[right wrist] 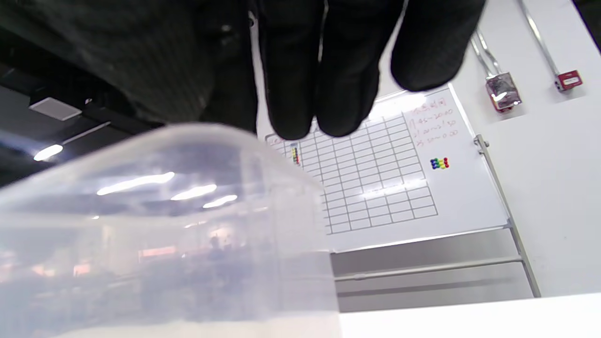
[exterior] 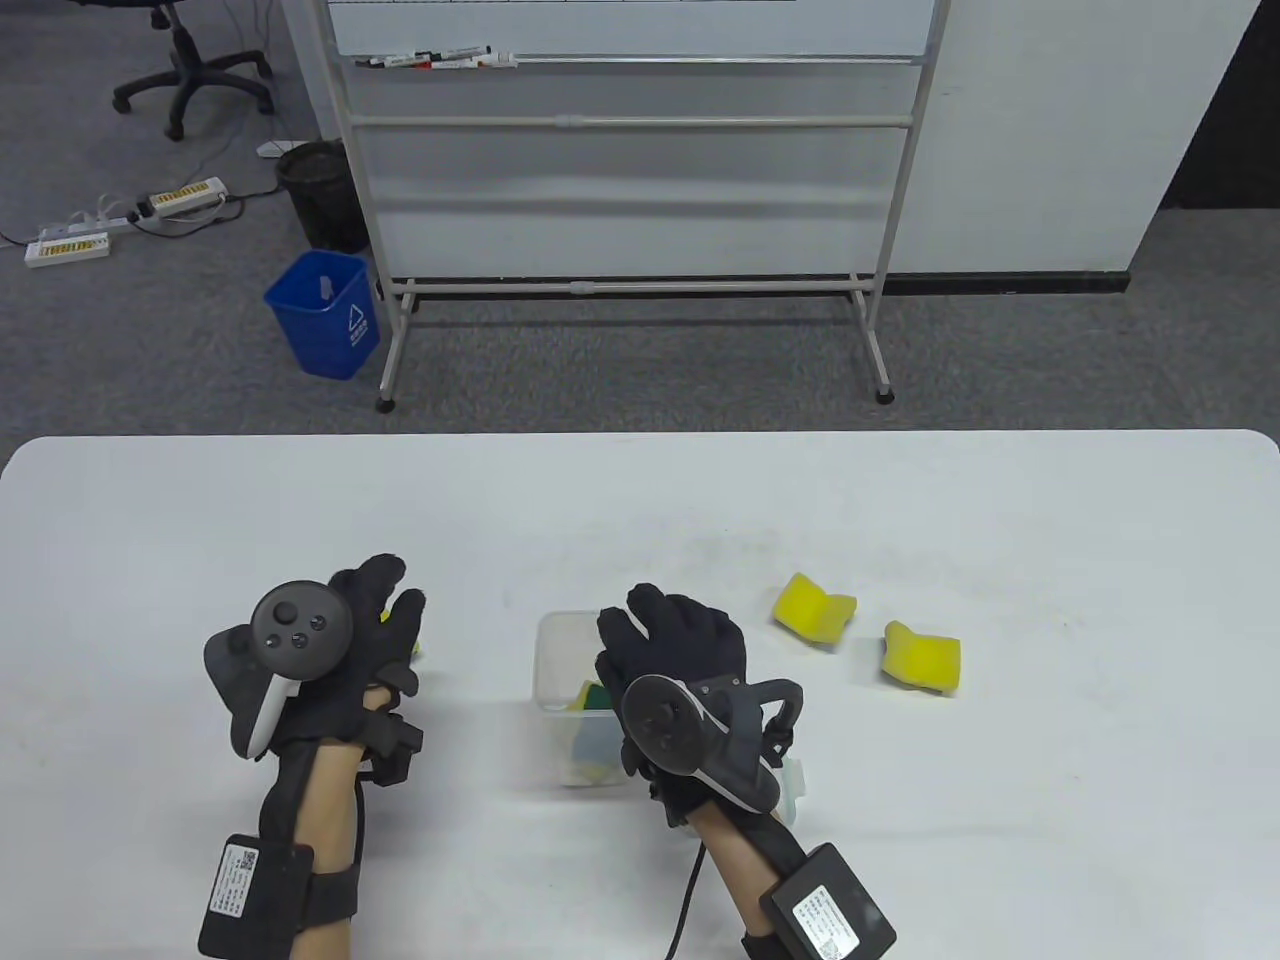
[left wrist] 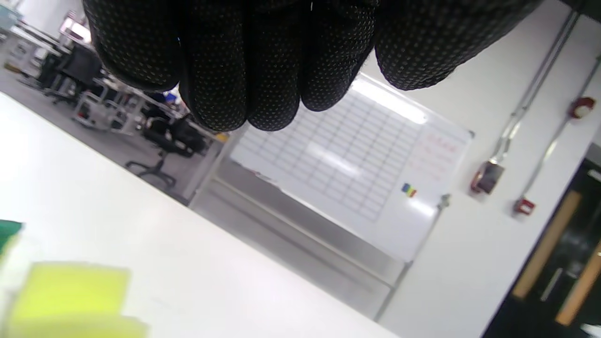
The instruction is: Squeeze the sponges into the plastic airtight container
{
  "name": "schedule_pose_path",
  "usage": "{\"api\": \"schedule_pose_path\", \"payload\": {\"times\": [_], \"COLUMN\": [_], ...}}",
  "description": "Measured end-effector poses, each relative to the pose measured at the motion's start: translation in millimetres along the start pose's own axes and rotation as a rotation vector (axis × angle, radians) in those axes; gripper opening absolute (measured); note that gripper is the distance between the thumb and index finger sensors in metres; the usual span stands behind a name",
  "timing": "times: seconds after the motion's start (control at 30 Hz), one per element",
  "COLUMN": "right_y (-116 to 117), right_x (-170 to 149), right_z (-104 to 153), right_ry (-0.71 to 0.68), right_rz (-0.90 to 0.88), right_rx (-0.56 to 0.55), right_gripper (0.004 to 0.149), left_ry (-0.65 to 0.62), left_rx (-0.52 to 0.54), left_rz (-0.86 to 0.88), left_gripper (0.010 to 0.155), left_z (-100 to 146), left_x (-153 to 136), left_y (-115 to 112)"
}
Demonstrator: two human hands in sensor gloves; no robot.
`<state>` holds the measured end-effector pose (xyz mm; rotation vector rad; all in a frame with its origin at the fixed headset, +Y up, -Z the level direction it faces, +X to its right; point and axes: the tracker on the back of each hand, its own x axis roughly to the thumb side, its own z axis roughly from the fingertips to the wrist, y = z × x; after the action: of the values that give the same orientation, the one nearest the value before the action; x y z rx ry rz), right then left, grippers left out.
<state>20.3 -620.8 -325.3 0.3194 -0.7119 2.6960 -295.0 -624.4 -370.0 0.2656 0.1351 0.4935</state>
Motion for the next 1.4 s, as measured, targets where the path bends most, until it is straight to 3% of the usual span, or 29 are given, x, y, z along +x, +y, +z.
{"api": "schedule_pose_path", "payload": {"times": [0.1,0.23,0.4,0.53,0.8,1.17,1.4], "right_y": [-3.3,-5.9,-6.1,-5.7,-4.8,-5.6,-6.7], "right_x": [-4.0,-10.5,-11.7,-10.8,-10.6,-12.4,-13.9], "right_z": [-0.9,-2.4,-2.2,-2.0,-2.0,-2.1,-2.3], "right_ry": [0.024,0.056,0.055,0.044,0.039,0.047,0.052], "right_rz": [-0.053,-0.111,-0.125,-0.118,-0.127,-0.138,-0.162], "right_rx": [0.001,0.002,0.0,0.003,0.009,0.008,-0.001], "right_gripper": [0.052,0.054,0.055,0.056,0.056,0.059,0.061], "left_ry": [0.05,0.096,0.089,0.118,0.176,0.131,0.042], "left_rx": [-0.004,-0.095,-0.26,-0.344,-0.462,-0.475,-0.358], "left_rz": [-0.063,-0.103,-0.176,-0.332,-0.375,-0.337,-0.129], "left_gripper": [0.056,0.056,0.058,0.059,0.064,0.069,0.068], "left_z": [-3.8,-9.8,-13.4,-10.5,-7.1,-5.2,-4.6], "left_x": [-14.9,-32.2,-31.1,-26.9,-41.5,-37.9,-13.2], "left_y": [-2.3,-17.8,-64.5,-95.3,-122.5,-123.4,-95.4]}}
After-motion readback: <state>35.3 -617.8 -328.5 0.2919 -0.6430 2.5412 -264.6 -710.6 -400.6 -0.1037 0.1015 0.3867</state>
